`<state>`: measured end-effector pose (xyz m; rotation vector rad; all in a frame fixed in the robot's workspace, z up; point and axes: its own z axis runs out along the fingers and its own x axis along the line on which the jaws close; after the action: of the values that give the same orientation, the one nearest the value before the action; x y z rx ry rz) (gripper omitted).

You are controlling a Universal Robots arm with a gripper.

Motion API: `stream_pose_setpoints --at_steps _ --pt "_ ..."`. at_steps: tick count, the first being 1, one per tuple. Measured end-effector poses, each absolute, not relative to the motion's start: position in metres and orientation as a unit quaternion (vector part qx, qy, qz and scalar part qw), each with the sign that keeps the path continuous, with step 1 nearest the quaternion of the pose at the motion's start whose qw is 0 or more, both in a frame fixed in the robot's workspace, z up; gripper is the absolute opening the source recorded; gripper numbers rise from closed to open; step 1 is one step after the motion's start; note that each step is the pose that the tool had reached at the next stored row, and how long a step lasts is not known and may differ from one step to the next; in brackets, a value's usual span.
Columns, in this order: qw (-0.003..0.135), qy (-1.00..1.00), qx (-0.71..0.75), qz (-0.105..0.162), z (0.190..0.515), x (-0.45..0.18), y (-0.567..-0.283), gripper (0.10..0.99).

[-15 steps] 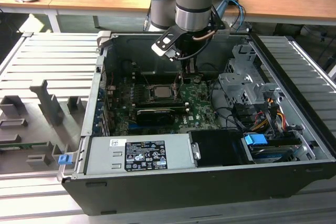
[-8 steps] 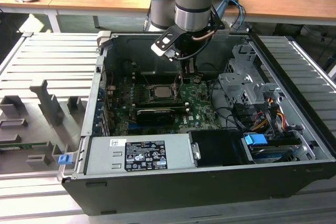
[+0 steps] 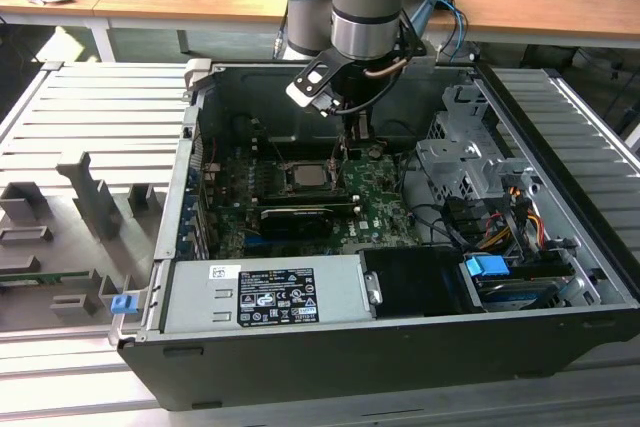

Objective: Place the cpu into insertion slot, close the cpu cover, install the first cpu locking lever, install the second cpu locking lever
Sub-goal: 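Close the cpu cover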

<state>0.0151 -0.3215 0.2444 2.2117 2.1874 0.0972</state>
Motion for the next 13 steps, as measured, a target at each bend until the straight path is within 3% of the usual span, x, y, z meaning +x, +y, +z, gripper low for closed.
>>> stream_pose_setpoints --at_steps 13 --pt "0.015 0.703 0.711 0.031 0.2443 0.0104 -0.3215 0.106"
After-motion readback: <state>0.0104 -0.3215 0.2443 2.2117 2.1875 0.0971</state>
